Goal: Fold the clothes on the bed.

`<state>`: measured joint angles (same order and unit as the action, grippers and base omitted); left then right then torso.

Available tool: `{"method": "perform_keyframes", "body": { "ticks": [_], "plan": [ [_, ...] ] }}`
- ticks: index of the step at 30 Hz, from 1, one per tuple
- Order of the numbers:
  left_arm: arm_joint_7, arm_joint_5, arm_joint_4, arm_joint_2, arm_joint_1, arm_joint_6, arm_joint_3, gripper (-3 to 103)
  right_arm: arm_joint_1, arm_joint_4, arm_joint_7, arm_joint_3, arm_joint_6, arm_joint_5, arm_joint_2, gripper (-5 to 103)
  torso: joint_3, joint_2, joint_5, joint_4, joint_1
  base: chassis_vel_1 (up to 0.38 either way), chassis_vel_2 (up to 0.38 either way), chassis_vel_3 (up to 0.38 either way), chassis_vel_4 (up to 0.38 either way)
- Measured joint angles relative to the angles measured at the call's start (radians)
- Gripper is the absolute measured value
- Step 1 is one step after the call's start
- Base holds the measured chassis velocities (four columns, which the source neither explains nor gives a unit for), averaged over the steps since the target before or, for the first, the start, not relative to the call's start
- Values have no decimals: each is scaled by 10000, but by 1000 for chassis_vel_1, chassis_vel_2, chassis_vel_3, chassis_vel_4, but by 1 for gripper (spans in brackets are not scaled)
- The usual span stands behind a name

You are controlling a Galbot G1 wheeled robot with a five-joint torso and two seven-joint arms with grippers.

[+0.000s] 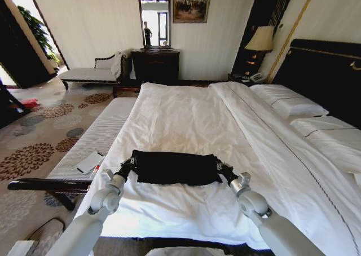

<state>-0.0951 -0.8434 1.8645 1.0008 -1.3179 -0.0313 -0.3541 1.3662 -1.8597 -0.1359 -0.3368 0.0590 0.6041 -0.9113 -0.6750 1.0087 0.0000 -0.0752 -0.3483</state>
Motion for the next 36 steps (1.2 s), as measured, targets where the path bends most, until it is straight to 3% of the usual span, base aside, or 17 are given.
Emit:
{"method": "perform_keyframes", "body": {
  "ticks": [15, 17, 19, 20, 22, 23, 24, 25, 29, 31, 35, 36],
  "plan": [
    [99, 877, 132, 203, -1008, 237, -47, 0, 705, -57, 93, -207, -224, -505, -261, 0, 0, 0, -1, 0, 1, 0, 0, 0, 0],
    [92, 921, 142, 204, -1027, 227, -47, 4, 741, -60, 121, -208, -242, -557, -267, -2, 0, 0, -1, 0, 0, 0, 0, 0, 0],
    [75, 1215, 176, 214, -1060, 190, -42, 15, 825, -64, 150, -207, -315, -706, -296, 8, 0, 0, 0, 0, 1, 0, 0, 0, 0],
    [84, 1364, 178, 217, -1066, 190, -31, 15, 851, -73, 150, -205, -339, -725, -311, 14, 0, 0, 0, 0, 0, 0, 0, 0, 0],
    [110, 1574, 180, 220, -1085, 220, -23, 20, 889, -107, 147, -212, -368, -729, -330, 14, 0, 0, 0, -1, 0, 0, 0, 0, 0],
    [145, 1689, 227, 224, -1128, 242, -32, 26, 958, -194, 137, -281, -395, -711, -353, 25, -1, 0, 2, 0, 0, 0, 0, 0, 0],
    [174, 1723, 301, 240, -1172, 258, -80, 31, 1021, -287, 122, -370, -407, -668, -363, 25, 0, 0, 0, 0, 0, 0, 0, 0, 0],
    [174, 1723, 301, 240, -1172, 258, -80, 31, 1021, -287, 122, -370, -407, -668, -363, 25, 0, 0, 0, 0, 0, 0, 0, 0, 0],
    [254, 1543, 696, 288, -1350, 343, -506, 53, 1401, -852, 74, -1012, -496, -370, -374, 46, 0, 0, 0, -2, 1, 0, 0, 0, 0],
    [258, 1463, 795, 288, -1393, 362, -634, 53, 1463, -1001, 52, -1168, -495, -241, -360, 46, 0, 0, 0, -3, 1, 0, 0, 0, 0],
    [261, 1198, 1183, 182, -1549, 441, -1123, 74, 949, -1136, -77, -1351, -265, 85, -10, 68, 0, 0, 0, -1, 1, 0, 0, 0, 0],
    [261, 1198, 1183, 182, -1549, 441, -1123, 74, 949, -1136, -77, -1351, -265, 85, -10, 68, 0, 0, 0, -1, 1, 0, 0, 0, 0]
  ]
}}
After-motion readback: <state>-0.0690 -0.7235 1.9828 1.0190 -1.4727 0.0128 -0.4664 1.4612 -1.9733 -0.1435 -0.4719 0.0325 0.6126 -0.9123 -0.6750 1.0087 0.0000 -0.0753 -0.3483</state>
